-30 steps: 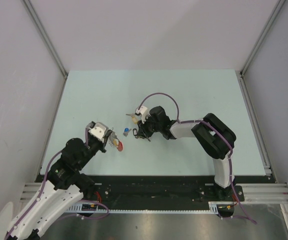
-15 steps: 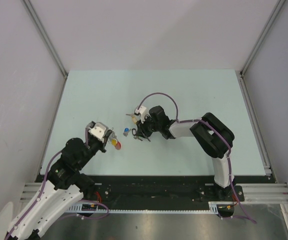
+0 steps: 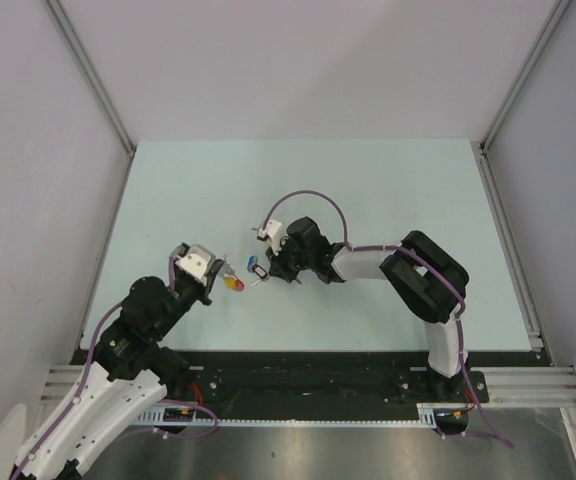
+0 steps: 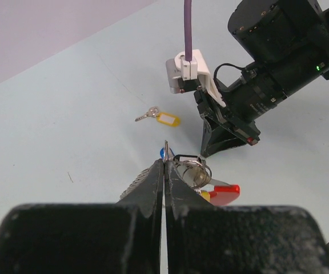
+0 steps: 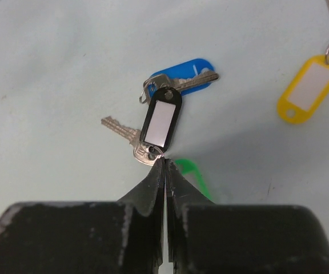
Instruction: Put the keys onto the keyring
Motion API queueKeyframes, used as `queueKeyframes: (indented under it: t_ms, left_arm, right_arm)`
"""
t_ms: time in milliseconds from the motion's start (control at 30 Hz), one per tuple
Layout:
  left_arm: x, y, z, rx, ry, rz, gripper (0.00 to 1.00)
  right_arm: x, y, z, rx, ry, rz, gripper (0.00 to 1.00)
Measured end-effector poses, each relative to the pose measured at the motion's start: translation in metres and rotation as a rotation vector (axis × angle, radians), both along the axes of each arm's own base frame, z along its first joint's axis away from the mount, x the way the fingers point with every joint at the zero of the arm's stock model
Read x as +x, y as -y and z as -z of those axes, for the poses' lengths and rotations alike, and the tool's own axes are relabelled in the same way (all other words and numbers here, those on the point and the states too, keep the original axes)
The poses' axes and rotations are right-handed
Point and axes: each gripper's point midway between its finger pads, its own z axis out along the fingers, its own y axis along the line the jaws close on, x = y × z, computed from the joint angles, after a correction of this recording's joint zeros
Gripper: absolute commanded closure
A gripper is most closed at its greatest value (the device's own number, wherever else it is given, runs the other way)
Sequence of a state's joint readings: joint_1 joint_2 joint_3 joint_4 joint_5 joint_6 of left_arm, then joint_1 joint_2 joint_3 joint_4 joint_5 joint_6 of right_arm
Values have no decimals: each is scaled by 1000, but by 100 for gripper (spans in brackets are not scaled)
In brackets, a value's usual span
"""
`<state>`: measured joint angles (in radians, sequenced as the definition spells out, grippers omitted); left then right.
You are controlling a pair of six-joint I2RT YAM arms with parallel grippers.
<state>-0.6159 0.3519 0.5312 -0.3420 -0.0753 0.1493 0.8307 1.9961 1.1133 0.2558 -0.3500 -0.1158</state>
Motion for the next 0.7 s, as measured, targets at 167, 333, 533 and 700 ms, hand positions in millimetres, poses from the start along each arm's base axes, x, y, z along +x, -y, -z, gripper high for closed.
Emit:
queueKeyframes:
  t_ms: [167, 333, 533, 700]
  left_arm:
    - [-1, -1, -2, -6, 9, -1, 100]
    - [-1, -1, -4, -11, 15, -1, 99]
    - [-1, -1, -5, -12, 17, -1, 100]
    - [-1, -2, -5, -12, 17, -2, 99]
  right_arm:
    - [-12, 9, -3, -60, -9, 1, 100]
    - [-31, 32, -4, -124, -32, 15, 100]
    - [-41, 66, -26, -199, -21, 79, 100]
    - [-36, 99, -48, -281, 25, 177, 100]
